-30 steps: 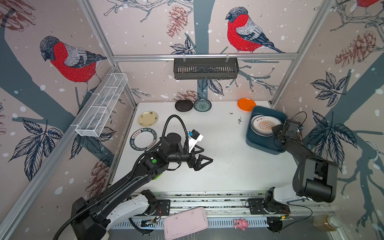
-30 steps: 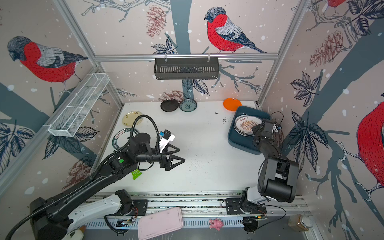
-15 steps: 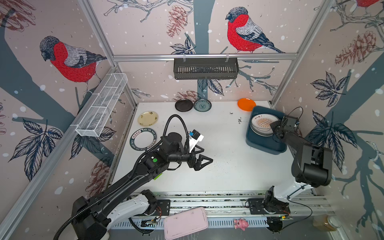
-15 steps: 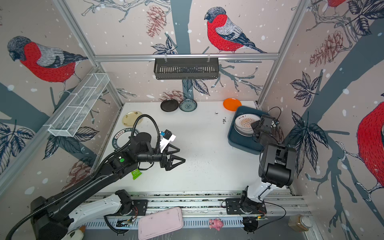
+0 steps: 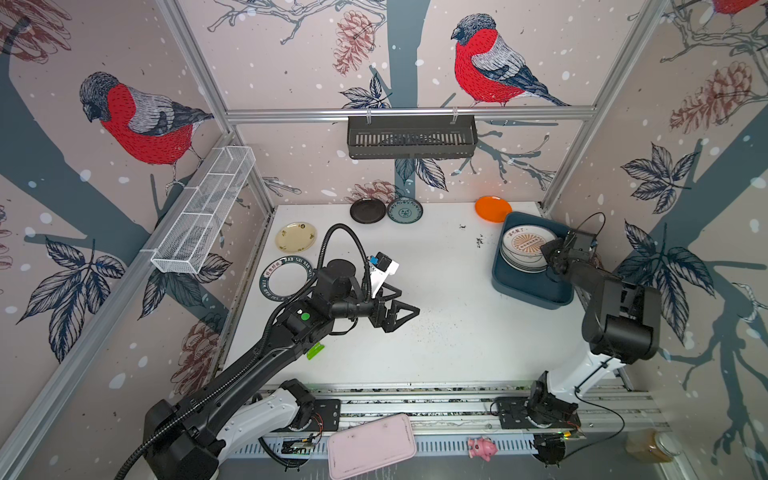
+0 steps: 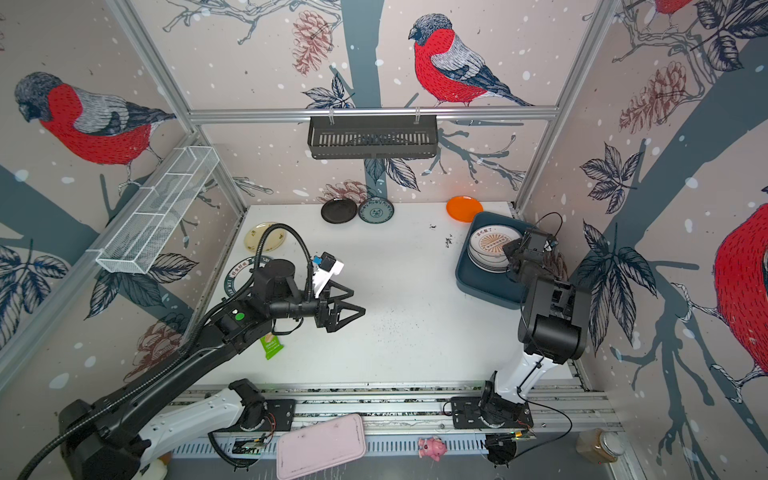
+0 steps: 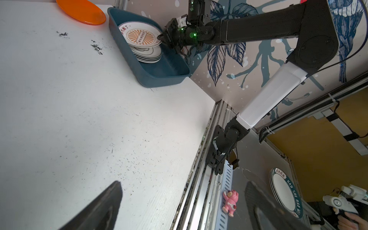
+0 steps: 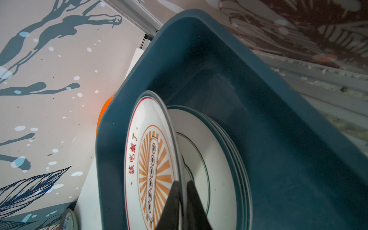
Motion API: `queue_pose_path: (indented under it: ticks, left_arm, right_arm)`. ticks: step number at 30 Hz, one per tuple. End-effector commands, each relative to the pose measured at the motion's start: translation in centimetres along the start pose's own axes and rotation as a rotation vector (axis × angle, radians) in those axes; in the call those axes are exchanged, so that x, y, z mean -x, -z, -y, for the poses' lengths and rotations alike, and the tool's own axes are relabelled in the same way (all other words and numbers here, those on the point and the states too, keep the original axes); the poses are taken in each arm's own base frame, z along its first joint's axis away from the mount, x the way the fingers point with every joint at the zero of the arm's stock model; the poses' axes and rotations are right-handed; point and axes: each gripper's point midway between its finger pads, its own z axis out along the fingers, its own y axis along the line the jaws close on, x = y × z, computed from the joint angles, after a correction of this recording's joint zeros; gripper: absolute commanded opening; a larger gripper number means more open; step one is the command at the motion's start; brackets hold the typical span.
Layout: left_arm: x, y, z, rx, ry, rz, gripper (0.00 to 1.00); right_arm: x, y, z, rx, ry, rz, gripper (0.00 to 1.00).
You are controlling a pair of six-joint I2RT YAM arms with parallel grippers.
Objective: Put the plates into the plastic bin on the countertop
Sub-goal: 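Lower the sunburst plate into the teal bin onto the plate stack, then open the right gripper to release the sunburst plate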
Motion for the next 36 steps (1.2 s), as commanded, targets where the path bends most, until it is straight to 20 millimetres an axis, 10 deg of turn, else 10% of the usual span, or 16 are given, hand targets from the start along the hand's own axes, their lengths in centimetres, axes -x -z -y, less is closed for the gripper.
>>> queue_pose_path:
  ticks: [1, 19, 28, 36]
  left_arm:
    - [0.5, 0.2, 0.8, -0.040, -0.021, 0.021, 0.96]
    - [0.7, 0.6, -3.2, 0.187, 0.028, 0.020, 0.96]
    - [2.8, 5.7, -8.9, 0.577, 0.043, 0.176, 0.96]
    - [4.0, 13.7, -15.3, 0.923, 0.189, 0.393, 0.96]
  right_arm:
    - [-0.4, -0.3, 0.2, -0.014, 0.042, -0.026, 0.28]
    - [-0.2, 0.8, 0.8, -0.155, 0.136, -0.027, 0.93]
    - [-0.9, 5.0, -5.9, -0.050, 0.256, 0.009, 1.00]
    - [-8.8, 12.8, -15.8, 0.238, 0.385, 0.043, 1.00]
